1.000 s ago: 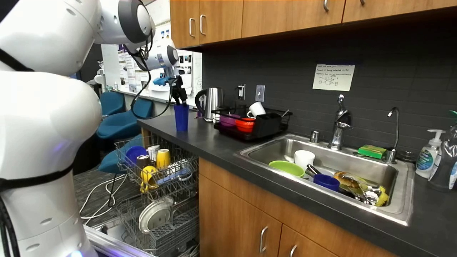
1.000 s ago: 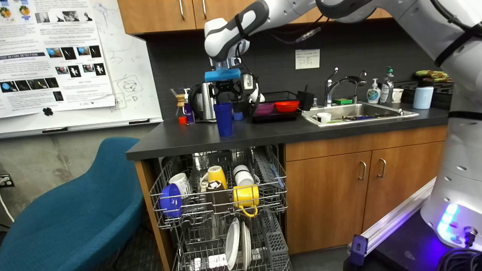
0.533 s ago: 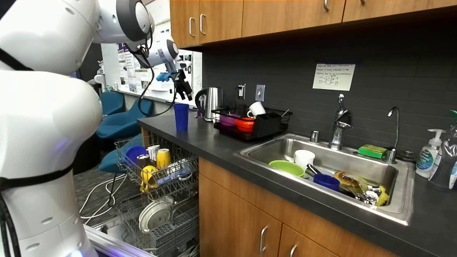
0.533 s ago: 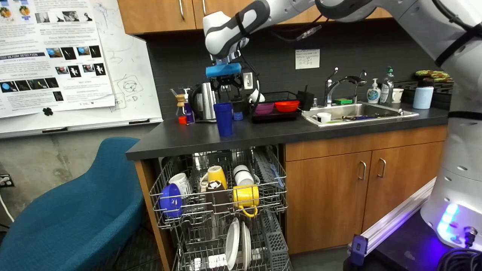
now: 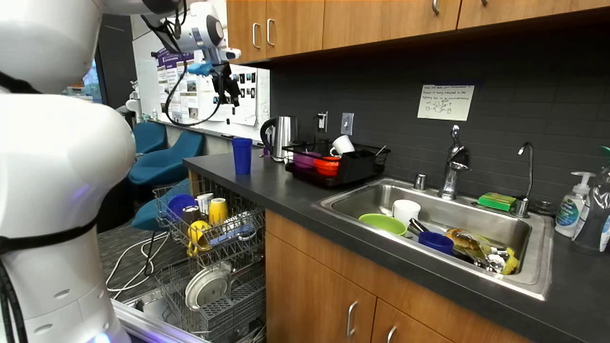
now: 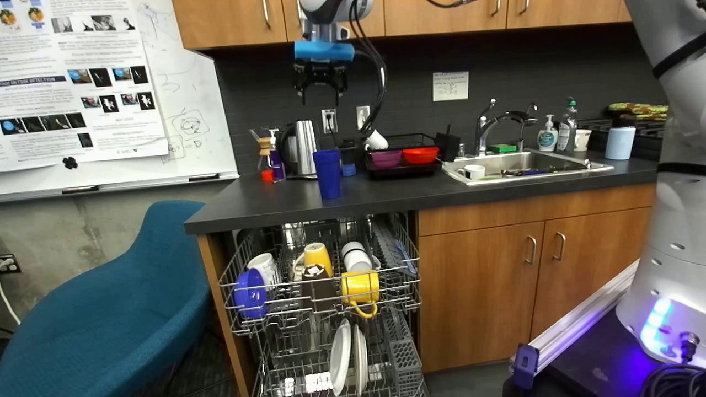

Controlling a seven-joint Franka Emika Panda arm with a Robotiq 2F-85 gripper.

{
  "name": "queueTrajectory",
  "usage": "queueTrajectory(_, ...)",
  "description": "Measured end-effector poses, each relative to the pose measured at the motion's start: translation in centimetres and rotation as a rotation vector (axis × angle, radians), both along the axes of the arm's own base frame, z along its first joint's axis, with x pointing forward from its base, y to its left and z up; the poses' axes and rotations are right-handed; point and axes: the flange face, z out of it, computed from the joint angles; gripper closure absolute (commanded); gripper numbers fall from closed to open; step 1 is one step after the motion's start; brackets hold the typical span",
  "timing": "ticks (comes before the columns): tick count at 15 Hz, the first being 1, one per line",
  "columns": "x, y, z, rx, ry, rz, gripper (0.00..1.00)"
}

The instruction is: Remove the blue cup from the dishwasher

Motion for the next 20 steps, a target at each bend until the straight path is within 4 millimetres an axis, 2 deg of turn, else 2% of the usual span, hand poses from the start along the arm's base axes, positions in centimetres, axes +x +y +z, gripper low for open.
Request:
queueTrajectory(2, -3.5, -0.1, 2.4, 0.013, 0.064, 0.093, 0.0)
queueTrajectory(4, -7.3, -0.5, 3.9, 0.014, 0.147, 0.178, 0.0)
queueTrajectory(10, -19.7, -2.6, 5.8, -0.031, 0.436, 0.35, 0.0)
queueTrajectory(15, -29.7, -3.8, 5.8, -0.006, 0.526, 0.37, 0.0)
queueTrajectory(17, -33.4, -4.7, 5.0, 0.021, 0.533, 0.37, 0.0)
queueTrajectory(20, -38.4, -6.7, 2.8, 0.051, 0.541, 0.383, 0.0)
